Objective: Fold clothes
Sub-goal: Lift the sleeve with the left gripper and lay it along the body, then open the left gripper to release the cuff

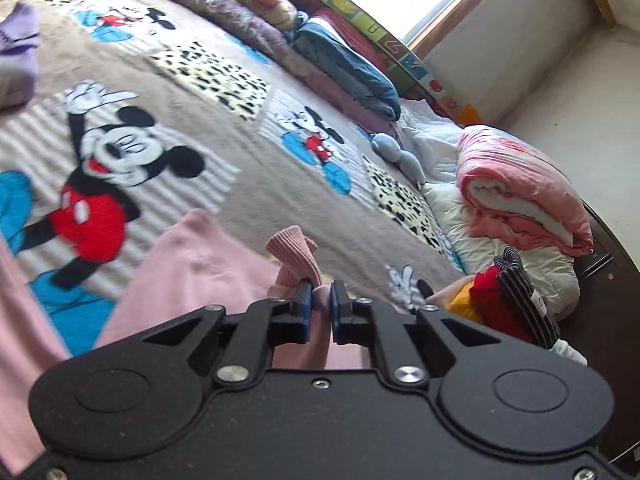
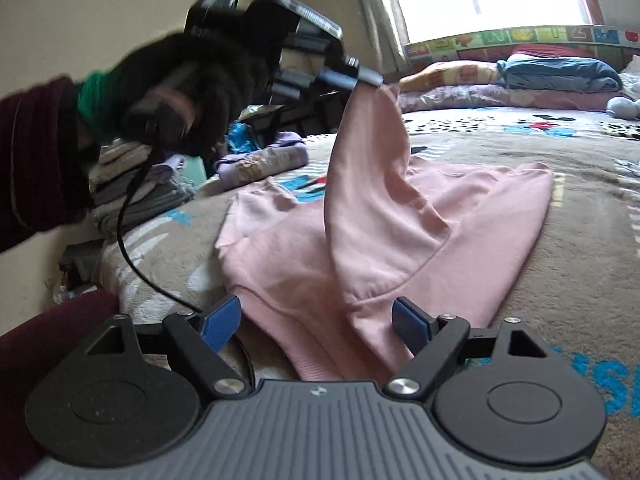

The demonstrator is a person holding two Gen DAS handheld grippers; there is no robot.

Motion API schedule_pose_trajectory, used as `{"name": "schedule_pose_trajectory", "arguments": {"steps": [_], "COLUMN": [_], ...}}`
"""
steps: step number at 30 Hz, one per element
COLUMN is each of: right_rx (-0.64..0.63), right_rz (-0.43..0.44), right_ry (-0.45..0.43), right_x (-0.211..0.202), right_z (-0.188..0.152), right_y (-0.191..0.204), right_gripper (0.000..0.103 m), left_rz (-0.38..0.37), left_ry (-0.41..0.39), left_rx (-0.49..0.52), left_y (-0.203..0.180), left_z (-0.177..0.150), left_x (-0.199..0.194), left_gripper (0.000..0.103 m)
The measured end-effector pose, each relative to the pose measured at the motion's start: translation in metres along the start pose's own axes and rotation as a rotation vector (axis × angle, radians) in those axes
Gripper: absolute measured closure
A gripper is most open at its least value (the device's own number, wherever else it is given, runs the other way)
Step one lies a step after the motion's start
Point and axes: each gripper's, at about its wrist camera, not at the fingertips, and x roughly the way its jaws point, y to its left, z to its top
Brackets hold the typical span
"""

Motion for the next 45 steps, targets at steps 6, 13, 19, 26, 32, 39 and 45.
{"name": "schedule_pose_trajectory", "arguments": {"steps": [6,13,19,26,32,39,45], "right_rx": [0.054,0.127,0.208,0.280,0.363,0.487,0.542], "right_rz": [-0.040,0.010,0.052,0.083,0.095,0.063,0.034], "right_ry": [0.009,0.041,0.033,0.017,-0.024,-0.097,-0.108], "right_x": [-0.003,-0.007,-0.010,-0.011,-0.019,-0.027,-0.026], "right_z": [0.001,0.000,-0.001,-0.003,-0.004,-0.008,-0.010], "right_y": [-0.011,-0.024,-0.036,-0.047,-0.058,-0.074,-0.081], "right_gripper": [0.021,0.021,0.021,0.022,0.023,0.037,0.055], "left_rz": [0.009,0.097,0.142,0.173,0.077,0.075,0.057], "left_ry": [0.017,0.047,0.073,0.106,0.116,0.157,0.230], "left_rx": [0.033,0.087,0.137,0.193,0.217,0.212,0.276], "left_y": [-0.029,-0.049,-0.061,-0.070,-0.064,-0.024,-0.021], "left_z": [0.007,-0.003,-0.017,-0.032,-0.030,-0.023,-0.041], "left_x": [0.034,0.086,0.121,0.150,0.146,0.129,0.147], "left_gripper": [0.096,0.096,0.096,0.096,0.077,0.077,0.077]}}
